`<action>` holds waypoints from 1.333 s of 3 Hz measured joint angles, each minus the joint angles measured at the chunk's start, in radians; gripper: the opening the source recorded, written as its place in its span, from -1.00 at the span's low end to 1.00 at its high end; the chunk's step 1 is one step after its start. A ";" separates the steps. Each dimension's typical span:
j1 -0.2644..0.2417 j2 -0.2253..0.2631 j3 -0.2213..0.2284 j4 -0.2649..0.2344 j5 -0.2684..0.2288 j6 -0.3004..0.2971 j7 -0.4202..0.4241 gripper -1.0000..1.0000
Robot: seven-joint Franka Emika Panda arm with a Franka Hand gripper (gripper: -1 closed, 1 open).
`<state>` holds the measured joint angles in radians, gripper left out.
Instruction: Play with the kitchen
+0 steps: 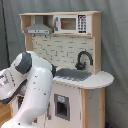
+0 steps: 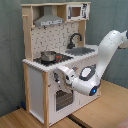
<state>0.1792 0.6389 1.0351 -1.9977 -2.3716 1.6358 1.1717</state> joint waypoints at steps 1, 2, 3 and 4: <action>0.001 0.000 0.000 -0.005 0.000 -0.021 -0.012 -1.00; 0.000 0.000 0.000 -0.006 0.001 -0.019 -0.126 -1.00; 0.001 0.001 0.000 -0.006 0.004 -0.019 -0.244 -1.00; 0.001 0.001 0.000 -0.006 0.007 -0.020 -0.348 -1.00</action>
<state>0.1803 0.6395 1.0353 -2.0041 -2.3649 1.6156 0.8233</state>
